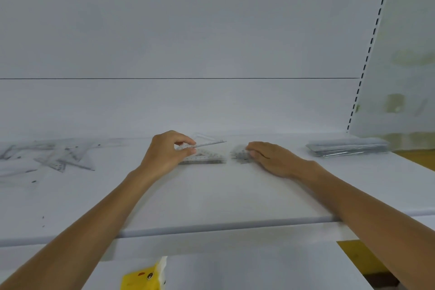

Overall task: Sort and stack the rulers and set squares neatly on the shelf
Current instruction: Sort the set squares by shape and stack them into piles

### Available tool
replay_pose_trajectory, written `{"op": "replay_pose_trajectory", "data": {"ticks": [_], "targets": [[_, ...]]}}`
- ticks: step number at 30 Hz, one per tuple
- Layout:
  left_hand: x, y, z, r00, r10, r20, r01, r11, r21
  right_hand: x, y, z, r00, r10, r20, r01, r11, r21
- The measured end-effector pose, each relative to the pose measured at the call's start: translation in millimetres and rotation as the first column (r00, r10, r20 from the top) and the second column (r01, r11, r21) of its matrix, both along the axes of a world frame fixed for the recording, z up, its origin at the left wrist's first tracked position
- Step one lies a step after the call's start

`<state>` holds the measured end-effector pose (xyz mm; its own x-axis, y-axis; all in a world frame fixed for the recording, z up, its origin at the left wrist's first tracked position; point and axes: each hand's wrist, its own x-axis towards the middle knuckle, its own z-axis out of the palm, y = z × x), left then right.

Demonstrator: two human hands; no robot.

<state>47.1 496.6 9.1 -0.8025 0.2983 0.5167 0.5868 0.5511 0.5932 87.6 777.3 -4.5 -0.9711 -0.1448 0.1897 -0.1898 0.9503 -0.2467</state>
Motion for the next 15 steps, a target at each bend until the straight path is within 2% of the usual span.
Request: {"op": "replay_pose_trajectory", "data": {"ticks": [3, 6, 8, 10, 13, 15], "targets": [[-1, -4, 3, 1.000, -0.007, 0.004, 0.007, 1.000, -0.003, 4, -2, 1, 1.000, -0.010, -0.007, 0.011, 0.995, 0.100], [-4, -10, 5, 1.000, -0.012, -0.002, 0.012, 1.000, -0.025, 14, -15, 8, 0.995, -0.010, -0.102, 0.028, 0.983, 0.180], [-8, -13, 6, 1.000, -0.008, 0.001, 0.008, 1.000, -0.020, 27, -38, 15, 0.985, 0.004, -0.174, 0.015, 0.994, 0.108], [-11, -16, 6, 1.000, -0.001, 0.007, 0.001, 1.000, -0.003, 44, -68, 15, 0.986, 0.082, -0.147, -0.079, 0.997, 0.023], [-14, -19, 3, 1.000, -0.001, 0.016, 0.000, 1.000, 0.024, 68, -101, -3, 0.969, 0.240, -0.061, -0.237, 0.970, 0.053], [-15, -19, 1, 1.000, -0.007, 0.025, 0.007, 0.999, 0.034, 74, -104, -8, 0.975, 0.207, -0.078, -0.206, 0.978, 0.020]]}}
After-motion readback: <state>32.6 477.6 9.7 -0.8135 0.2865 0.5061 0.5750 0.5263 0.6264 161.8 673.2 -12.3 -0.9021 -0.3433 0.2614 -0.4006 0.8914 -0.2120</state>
